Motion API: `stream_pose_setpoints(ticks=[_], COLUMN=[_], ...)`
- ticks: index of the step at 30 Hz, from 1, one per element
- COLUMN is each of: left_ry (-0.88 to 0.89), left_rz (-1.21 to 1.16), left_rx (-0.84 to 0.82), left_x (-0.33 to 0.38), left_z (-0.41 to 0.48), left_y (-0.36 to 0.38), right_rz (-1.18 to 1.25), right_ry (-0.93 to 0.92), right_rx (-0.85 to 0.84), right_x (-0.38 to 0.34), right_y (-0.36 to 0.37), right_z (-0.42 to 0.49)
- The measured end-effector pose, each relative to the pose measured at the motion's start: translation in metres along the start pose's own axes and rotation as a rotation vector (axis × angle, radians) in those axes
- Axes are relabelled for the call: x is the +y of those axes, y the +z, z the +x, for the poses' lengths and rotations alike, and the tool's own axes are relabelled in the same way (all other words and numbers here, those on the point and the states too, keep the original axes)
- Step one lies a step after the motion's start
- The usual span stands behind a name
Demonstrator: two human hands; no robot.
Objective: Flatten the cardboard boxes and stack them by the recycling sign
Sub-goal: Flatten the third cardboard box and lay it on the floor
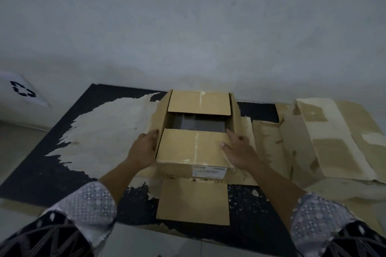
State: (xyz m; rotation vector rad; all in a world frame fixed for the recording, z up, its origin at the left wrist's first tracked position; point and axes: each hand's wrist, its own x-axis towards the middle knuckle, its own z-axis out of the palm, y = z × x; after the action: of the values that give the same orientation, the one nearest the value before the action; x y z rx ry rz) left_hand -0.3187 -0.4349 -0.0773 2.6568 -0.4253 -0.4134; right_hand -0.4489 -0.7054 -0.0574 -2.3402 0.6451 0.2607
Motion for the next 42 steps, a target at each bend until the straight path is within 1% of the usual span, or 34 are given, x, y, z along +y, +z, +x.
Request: stream_pose_setpoints(ticks=[2,5,7,9,11,13,16,17,18,19,21,23,24,26,29,31,34,36,39,42], left_ry=[0.001,-0.090,-0.166,-0.236,-0.283,-0.282,-0.238,-0.215,-0.187,-0.148,-0.052,0.018,0.028,0.015,0.050,0.063,0.068,0.074,0.090,0.093], left_rz=[-0.093,-0.287,-0.395,-0.537,-0.693,-0.793,-0.847,-0.824,-0.773,-0.693,-0.435,-0.165,-0.065,0.045,0.097,0.094,0.106,0.126,0.157,0.208], left_rx=[-0.016,-0.093,-0.141,-0.199,-0.250,-0.293,-0.387,-0.429,-0.475,-0.529,-0.619,-0.643,-0.635,-0.574,-0.378,-0.298,-0.289,-0.285,-0.284,-0.305], left_x=[0.004,0.010,0.018,0.022,0.021,0.021,0.019,0.019,0.020,0.023,0.030,0.035,0.035,0.030,0.023,0.023,0.023,0.025,0.027,0.033], left_z=[0.001,0.004,0.003,0.005,0.007,0.006,0.004,0.003,0.001,-0.002,-0.008,-0.011,-0.012,-0.015,-0.019,-0.019,-0.016,-0.014,-0.012,-0.013], left_y=[0.000,-0.016,-0.030,-0.042,-0.049,-0.055,-0.058,-0.058,-0.059,-0.060,-0.058,-0.048,-0.039,-0.018,0.004,0.008,0.010,0.009,0.005,0.003], right_rz=[-0.050,0.019,0.122,0.349,0.607,0.766,0.886,0.864,0.779,0.641,0.365,0.180,0.113,0.054,0.065,0.039,-0.044,-0.076,-0.092,-0.227], right_ry=[0.026,0.009,-0.009,0.012,0.084,0.126,0.041,0.015,-0.019,-0.078,-0.239,-0.339,-0.355,-0.361,-0.380,-0.394,-0.387,-0.359,-0.311,-0.205], right_rx=[-0.047,0.040,0.103,0.109,0.045,-0.019,-0.149,-0.196,-0.240,-0.275,-0.315,-0.275,-0.237,-0.138,0.019,0.059,0.075,0.133,0.246,0.239], right_x=[-0.002,-0.008,-0.012,-0.018,-0.019,-0.010,0.008,0.014,0.017,0.021,0.030,0.038,0.040,0.045,0.049,0.050,0.043,0.037,0.022,0.003], right_y=[-0.008,-0.015,-0.019,-0.028,-0.040,-0.047,-0.043,-0.039,-0.036,-0.032,-0.021,-0.010,-0.002,0.013,0.028,0.031,0.031,0.031,0.021,-0.001], right_z=[0.003,0.009,0.011,0.008,0.004,0.005,0.000,-0.004,-0.008,-0.010,-0.010,-0.010,-0.011,-0.013,-0.014,-0.015,-0.017,-0.007,0.026,0.068])
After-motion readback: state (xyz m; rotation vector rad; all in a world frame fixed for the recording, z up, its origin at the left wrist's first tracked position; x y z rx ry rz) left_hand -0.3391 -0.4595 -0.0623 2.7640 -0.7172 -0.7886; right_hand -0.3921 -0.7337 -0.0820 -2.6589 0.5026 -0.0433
